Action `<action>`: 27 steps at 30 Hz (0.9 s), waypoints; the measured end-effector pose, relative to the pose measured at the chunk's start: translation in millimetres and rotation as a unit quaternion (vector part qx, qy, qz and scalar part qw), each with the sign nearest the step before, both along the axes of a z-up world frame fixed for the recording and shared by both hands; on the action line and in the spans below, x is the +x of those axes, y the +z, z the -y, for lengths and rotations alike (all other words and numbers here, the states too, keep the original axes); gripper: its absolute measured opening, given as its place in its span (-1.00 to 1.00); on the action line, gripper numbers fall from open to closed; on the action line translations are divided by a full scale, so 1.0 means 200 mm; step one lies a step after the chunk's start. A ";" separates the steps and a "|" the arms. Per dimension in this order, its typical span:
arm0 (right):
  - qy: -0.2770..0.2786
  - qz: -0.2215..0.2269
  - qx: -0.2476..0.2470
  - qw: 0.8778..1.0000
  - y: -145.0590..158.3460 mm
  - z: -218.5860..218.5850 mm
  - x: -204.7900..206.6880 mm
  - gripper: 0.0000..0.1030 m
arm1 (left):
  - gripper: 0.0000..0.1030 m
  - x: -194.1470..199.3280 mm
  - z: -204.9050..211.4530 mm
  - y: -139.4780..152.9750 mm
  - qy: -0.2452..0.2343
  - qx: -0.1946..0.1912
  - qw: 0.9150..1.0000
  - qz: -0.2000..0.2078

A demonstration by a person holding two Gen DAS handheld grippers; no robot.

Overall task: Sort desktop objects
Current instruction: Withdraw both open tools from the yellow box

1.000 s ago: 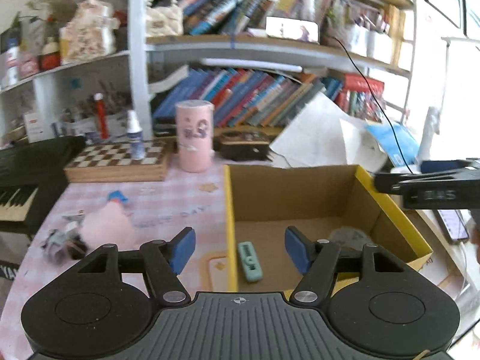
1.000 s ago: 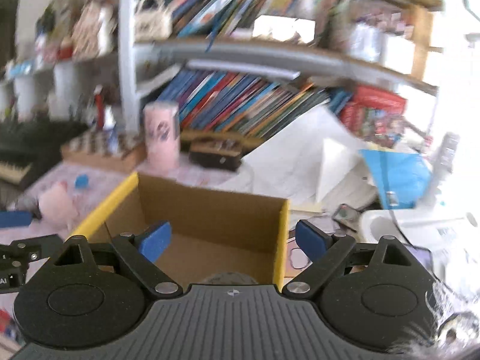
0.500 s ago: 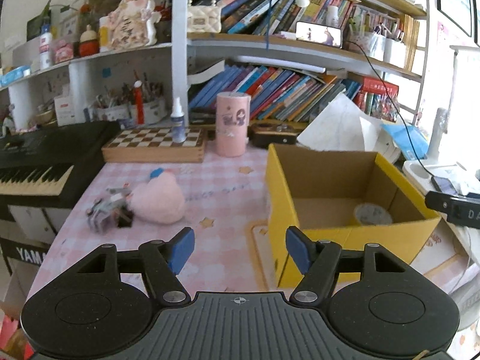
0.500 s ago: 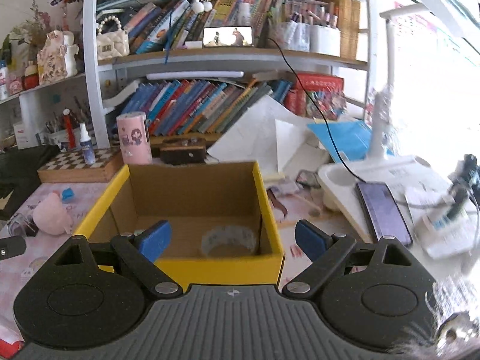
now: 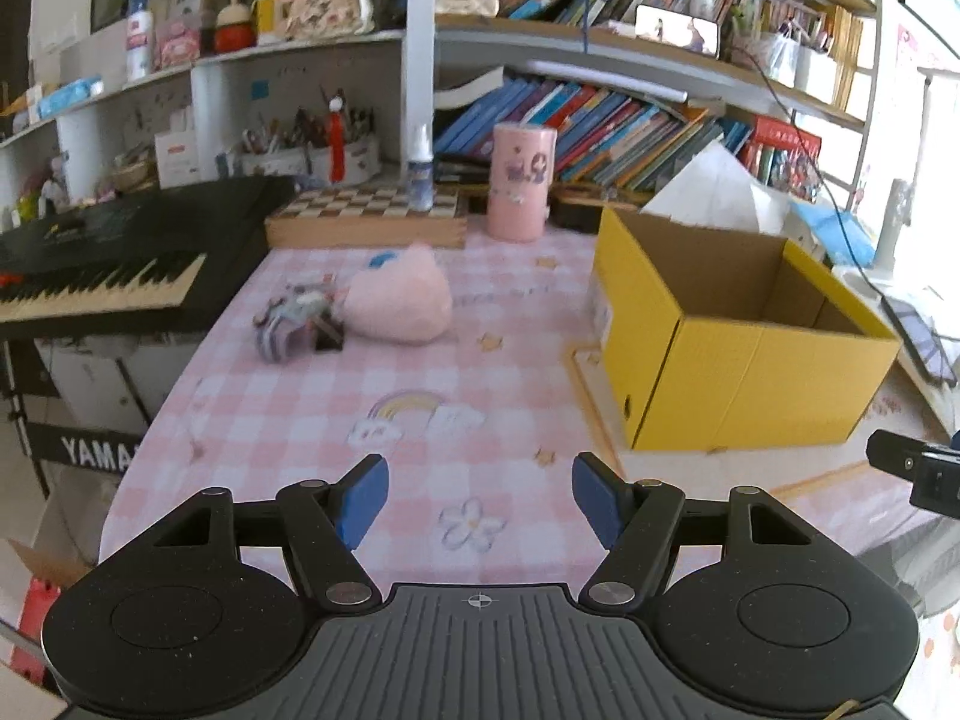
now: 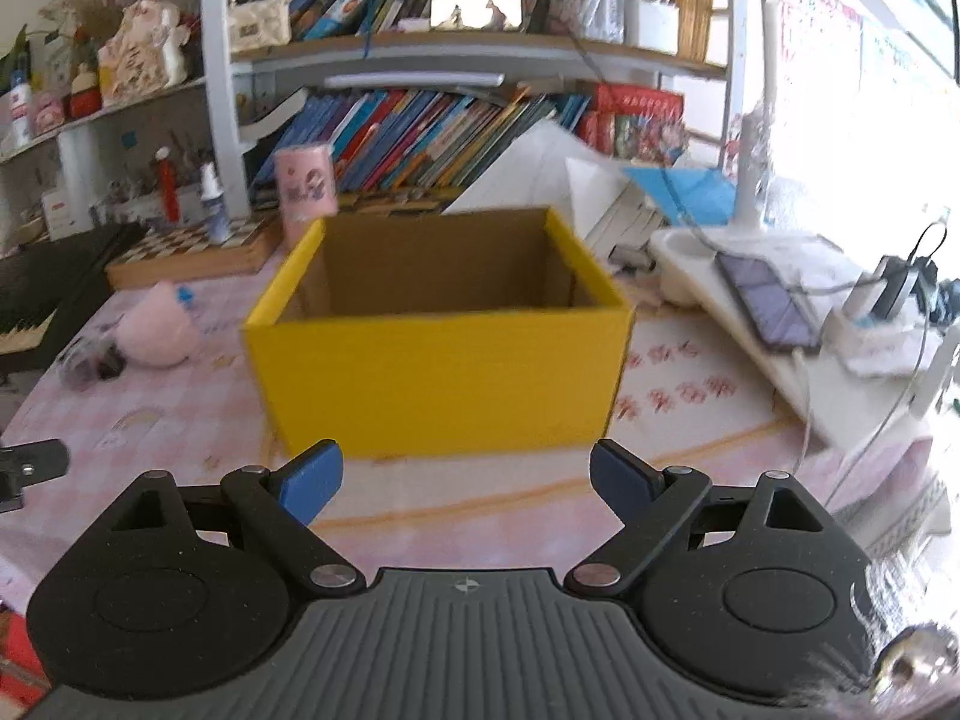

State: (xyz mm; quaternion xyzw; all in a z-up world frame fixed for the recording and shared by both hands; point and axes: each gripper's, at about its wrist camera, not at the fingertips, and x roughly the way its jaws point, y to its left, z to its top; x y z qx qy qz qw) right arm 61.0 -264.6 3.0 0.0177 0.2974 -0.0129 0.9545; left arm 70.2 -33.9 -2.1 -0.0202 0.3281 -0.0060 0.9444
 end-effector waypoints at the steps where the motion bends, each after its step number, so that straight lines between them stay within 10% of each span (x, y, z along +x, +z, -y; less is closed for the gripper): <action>1: 0.002 -0.007 0.005 1.000 -0.01 -0.02 -0.02 0.74 | 0.35 -0.01 -0.01 -0.01 0.001 -0.002 1.000 -0.005; 27: 0.137 -0.070 0.030 0.988 -0.09 -0.62 -0.13 0.73 | 0.38 -0.30 -0.43 -0.05 0.053 -0.001 0.998 -0.038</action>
